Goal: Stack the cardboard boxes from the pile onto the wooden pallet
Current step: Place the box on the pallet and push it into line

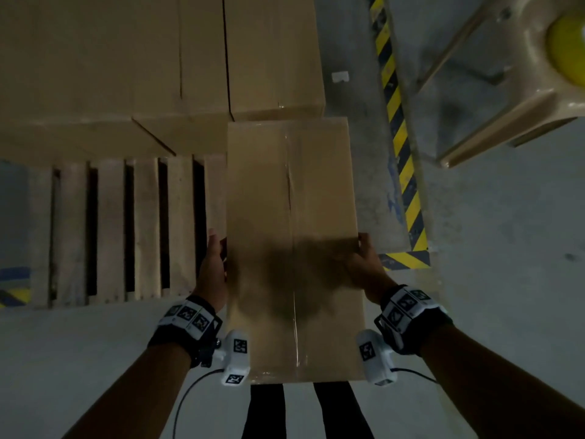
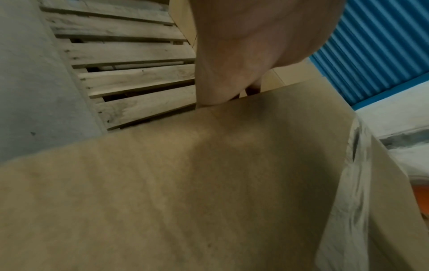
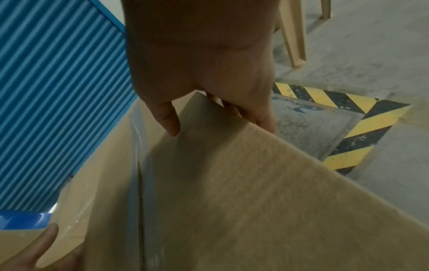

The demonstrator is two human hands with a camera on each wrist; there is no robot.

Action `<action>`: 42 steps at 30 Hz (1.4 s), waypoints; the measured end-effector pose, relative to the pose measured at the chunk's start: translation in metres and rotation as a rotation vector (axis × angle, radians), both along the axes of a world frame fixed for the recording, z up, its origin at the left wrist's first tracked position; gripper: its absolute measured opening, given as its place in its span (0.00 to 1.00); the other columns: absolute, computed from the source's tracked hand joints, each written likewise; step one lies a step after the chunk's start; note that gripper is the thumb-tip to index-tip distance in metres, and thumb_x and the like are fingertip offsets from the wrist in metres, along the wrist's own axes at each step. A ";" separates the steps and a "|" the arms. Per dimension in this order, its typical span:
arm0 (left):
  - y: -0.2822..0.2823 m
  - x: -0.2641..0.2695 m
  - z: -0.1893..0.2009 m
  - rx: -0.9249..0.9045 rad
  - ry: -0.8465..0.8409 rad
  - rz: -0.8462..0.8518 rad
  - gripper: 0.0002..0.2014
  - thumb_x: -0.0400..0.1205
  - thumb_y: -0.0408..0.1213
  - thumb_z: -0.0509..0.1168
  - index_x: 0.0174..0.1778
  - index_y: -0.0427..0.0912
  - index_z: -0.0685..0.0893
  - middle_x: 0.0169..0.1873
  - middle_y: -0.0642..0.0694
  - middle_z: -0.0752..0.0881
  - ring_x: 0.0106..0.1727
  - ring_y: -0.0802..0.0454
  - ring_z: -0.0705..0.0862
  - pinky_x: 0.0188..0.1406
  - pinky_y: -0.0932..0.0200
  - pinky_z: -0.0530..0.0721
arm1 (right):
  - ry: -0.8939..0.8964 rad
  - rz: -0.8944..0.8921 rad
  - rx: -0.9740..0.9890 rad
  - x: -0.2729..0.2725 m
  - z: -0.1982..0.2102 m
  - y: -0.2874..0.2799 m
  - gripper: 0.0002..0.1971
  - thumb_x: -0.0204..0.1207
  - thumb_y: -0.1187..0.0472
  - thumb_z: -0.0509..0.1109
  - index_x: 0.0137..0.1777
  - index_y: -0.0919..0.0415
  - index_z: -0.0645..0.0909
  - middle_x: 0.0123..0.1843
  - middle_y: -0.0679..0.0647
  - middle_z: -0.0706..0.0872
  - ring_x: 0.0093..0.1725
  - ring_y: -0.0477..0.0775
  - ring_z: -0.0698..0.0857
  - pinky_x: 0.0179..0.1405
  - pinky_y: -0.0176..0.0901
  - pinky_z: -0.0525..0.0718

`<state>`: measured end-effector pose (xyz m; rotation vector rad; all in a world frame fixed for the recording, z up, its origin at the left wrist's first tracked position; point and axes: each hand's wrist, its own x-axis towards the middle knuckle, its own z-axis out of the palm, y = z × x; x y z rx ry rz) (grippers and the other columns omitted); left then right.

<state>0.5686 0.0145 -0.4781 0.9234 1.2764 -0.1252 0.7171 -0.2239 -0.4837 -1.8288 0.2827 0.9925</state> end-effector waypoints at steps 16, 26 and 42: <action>0.017 0.031 -0.094 -0.038 0.025 -0.041 0.25 0.89 0.63 0.48 0.52 0.52 0.85 0.40 0.54 0.92 0.43 0.56 0.90 0.48 0.55 0.84 | -0.001 0.006 -0.103 0.027 -0.085 0.023 0.17 0.82 0.69 0.66 0.69 0.56 0.75 0.49 0.55 0.87 0.33 0.44 0.82 0.20 0.27 0.74; 0.030 0.055 -0.091 -0.026 -0.053 -0.084 0.25 0.90 0.62 0.49 0.56 0.49 0.86 0.40 0.54 0.94 0.41 0.60 0.92 0.45 0.56 0.85 | 0.020 0.002 -0.017 0.053 -0.084 0.042 0.16 0.83 0.71 0.62 0.69 0.60 0.76 0.52 0.56 0.87 0.40 0.47 0.85 0.27 0.30 0.80; 0.043 0.075 -0.099 0.115 -0.149 -0.125 0.56 0.65 0.86 0.57 0.86 0.57 0.64 0.83 0.51 0.71 0.82 0.51 0.71 0.84 0.42 0.65 | 0.075 -0.002 0.068 0.089 -0.076 0.060 0.19 0.82 0.72 0.64 0.73 0.64 0.75 0.50 0.53 0.87 0.43 0.48 0.86 0.36 0.37 0.85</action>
